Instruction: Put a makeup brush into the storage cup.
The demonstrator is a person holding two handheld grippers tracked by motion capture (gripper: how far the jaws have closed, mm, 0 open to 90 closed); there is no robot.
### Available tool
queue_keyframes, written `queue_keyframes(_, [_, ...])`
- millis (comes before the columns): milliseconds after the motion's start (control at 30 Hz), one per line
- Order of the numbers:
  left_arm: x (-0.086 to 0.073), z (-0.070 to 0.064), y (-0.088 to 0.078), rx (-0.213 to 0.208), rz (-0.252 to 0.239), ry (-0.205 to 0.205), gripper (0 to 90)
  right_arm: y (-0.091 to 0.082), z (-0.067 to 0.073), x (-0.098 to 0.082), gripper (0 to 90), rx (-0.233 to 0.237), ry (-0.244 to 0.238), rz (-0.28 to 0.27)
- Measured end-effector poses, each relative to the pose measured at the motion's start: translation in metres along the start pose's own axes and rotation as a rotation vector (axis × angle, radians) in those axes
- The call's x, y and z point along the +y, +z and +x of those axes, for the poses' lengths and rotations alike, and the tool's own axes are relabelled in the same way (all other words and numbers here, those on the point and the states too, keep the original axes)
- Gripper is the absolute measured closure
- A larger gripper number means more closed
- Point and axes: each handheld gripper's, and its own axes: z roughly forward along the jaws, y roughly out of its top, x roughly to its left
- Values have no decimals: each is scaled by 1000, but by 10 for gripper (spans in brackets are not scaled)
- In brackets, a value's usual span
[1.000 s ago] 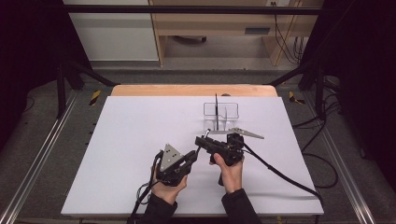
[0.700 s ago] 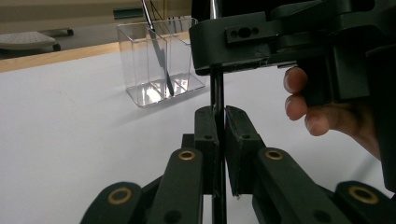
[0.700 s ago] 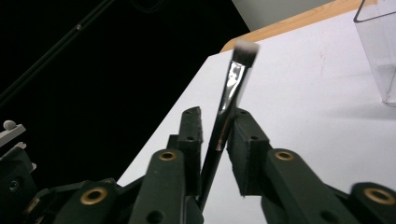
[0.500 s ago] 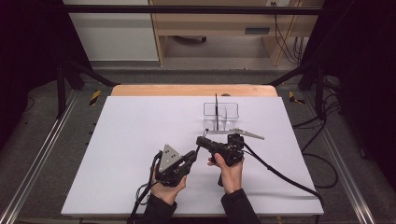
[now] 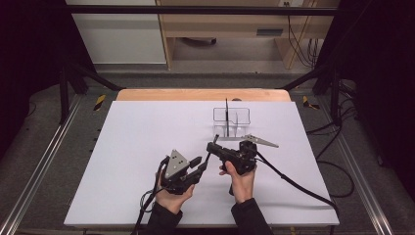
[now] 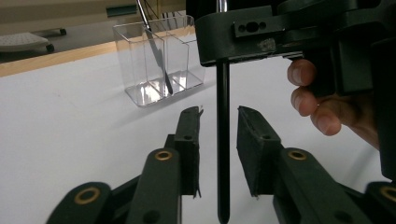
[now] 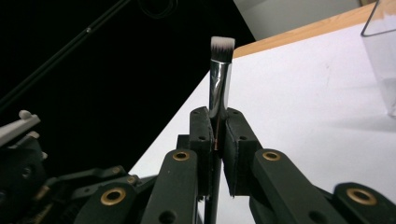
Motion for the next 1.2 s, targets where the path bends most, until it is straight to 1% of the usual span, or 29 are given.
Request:
queue_keyframes(67, [3, 3, -1, -4, 18, 6, 622, 0, -1, 0, 838, -9, -17, -5])
queue_keyframes(133, [6, 6, -3, -19, 29, 13, 591, 1, -1, 1, 838, -14, -29, -9])
queue_keyframes(233, [9, 10, -8, -27, 21, 23, 560, 0, -1, 2, 838, -20, -38, -15])
queue_keyframes(333, [11, 14, -13, -24, 30, 38, 527, -1, -1, 3, 838, -25, -55, -23])
queue_keyframes(400, [12, 18, -16, -31, 36, 45, 498, -2, -1, 4, 839, -26, -63, -25])
queue_keyframes(533, [12, 28, -22, -49, 54, 41, 440, -3, -1, 6, 839, -32, -83, -29])
queue_keyframes(567, [11, 31, -24, -54, 55, 40, 427, -4, -1, 6, 839, -41, -92, -27])
queue_keyframes(700, [6, 40, -31, -37, 57, 46, 367, -7, -1, 8, 838, -54, -116, -28])
queue_keyframes(867, [-2, 51, -36, -26, 65, 27, 289, -8, -2, 11, 838, -62, -132, -27])
queue_keyframes(1000, [-6, 58, -36, -5, 79, 12, 252, -10, -2, 12, 838, -69, -158, -28])
queue_keyframes(1067, [-7, 62, -37, 3, 77, 6, 229, -10, -2, 13, 838, -74, -170, -31])
queue_keyframes(1200, [-10, 66, -38, 11, 86, -5, 201, -10, -4, 16, 838, -81, -182, -30])
